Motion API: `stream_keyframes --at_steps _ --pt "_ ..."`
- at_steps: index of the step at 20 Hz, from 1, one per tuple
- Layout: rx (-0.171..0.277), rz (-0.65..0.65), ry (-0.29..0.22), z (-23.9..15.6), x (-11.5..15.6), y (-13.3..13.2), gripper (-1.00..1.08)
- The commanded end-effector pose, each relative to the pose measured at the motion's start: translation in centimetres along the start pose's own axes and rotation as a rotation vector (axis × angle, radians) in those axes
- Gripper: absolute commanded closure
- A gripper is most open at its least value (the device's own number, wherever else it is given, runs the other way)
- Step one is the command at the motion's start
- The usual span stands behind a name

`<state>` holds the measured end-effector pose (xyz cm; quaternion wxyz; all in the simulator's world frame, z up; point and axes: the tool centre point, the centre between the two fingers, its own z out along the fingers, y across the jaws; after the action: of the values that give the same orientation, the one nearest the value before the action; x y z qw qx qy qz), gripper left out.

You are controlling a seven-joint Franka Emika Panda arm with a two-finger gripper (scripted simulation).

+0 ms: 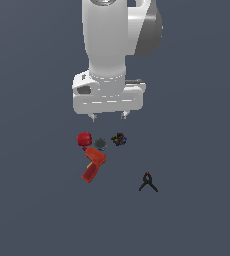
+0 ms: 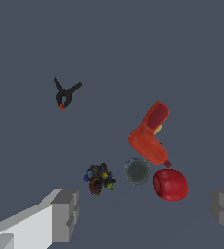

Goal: Pick up a designated object from a clutter of objects.

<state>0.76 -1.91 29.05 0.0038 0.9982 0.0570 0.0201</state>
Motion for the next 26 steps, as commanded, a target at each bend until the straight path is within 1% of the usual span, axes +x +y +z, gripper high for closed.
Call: stream_keyframes --at_steps 1,5,9,14,20,26 --pt "0.005 -0.003 -0.004 2.2 -0.5 1.5 -0.92" --pt "0.013 -0.008 -0.011 6.4 -1.9 4.4 -0.92" --pt "0.017 -0.011 -0.019 10.6 -4.0 7.3 -0.92" --pt "0.016 -0.013 -0.027 14.7 -6.8 10.1 -0.92" --pt "0.013 -0.014 -0.036 17.6 -9.3 12.1 -0.92" --pt "0.01 -0.014 -0.039 18.7 -10.4 12.9 -0.92"
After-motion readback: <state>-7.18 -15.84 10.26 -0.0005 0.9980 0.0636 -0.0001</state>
